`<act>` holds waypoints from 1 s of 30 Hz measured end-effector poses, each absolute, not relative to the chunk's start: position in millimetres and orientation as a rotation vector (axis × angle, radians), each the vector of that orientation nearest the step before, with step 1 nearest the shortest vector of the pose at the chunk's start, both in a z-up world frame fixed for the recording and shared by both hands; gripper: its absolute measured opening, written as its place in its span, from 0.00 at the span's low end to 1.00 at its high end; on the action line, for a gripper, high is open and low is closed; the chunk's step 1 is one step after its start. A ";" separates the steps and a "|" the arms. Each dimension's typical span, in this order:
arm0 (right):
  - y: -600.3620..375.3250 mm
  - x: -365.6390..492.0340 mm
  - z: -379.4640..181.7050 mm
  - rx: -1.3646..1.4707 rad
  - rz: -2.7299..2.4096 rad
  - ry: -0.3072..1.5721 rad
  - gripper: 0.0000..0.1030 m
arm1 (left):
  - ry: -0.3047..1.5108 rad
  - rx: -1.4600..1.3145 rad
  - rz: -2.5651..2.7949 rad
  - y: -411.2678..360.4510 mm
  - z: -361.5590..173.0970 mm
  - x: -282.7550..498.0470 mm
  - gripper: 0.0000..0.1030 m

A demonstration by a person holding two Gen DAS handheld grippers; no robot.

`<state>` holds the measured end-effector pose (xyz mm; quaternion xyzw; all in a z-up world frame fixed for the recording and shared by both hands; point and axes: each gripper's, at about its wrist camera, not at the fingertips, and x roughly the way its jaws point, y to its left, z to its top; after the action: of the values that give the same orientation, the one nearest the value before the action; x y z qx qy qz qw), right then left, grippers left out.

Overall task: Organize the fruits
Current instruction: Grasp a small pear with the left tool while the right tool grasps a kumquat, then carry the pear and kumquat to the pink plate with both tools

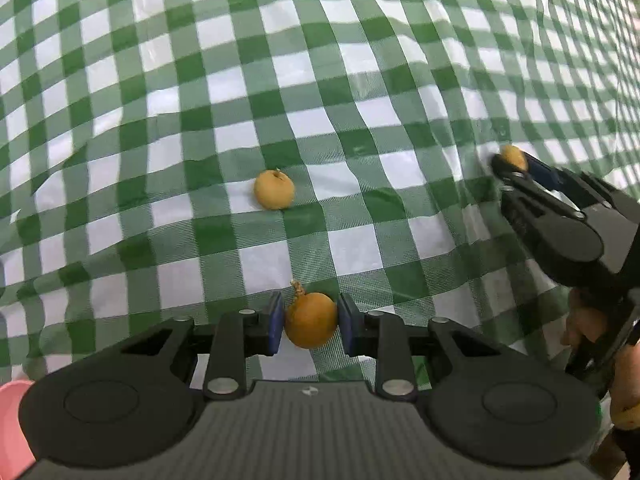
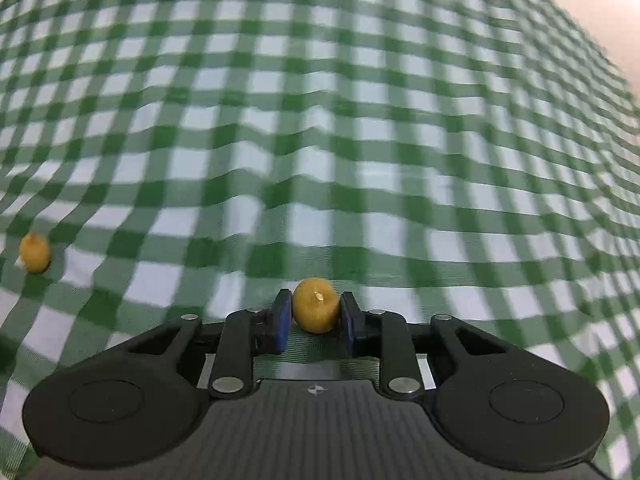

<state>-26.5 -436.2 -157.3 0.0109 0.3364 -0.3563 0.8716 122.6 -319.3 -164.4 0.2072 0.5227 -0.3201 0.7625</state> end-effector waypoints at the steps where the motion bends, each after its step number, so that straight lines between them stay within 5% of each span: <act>1: -439.7 -31.6 -152.1 0.030 -0.780 0.695 0.26 | 1.137 0.430 -0.694 -311.3 -157.8 120.9 0.31; 17: -279.1 -151.6 -8.0 0.139 -0.682 0.464 0.26 | 0.970 0.313 -0.588 -132.6 -31.8 29.1 0.31; 30: -82.8 -181.6 9.9 0.200 -0.289 0.599 0.26 | 0.980 0.240 -0.440 46.1 -9.1 -49.8 0.31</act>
<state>-181.6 -82.8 9.9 0.0980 0.2935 -0.1416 0.9403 -49.8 46.1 -9.1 0.1142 0.4657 -0.2090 0.8523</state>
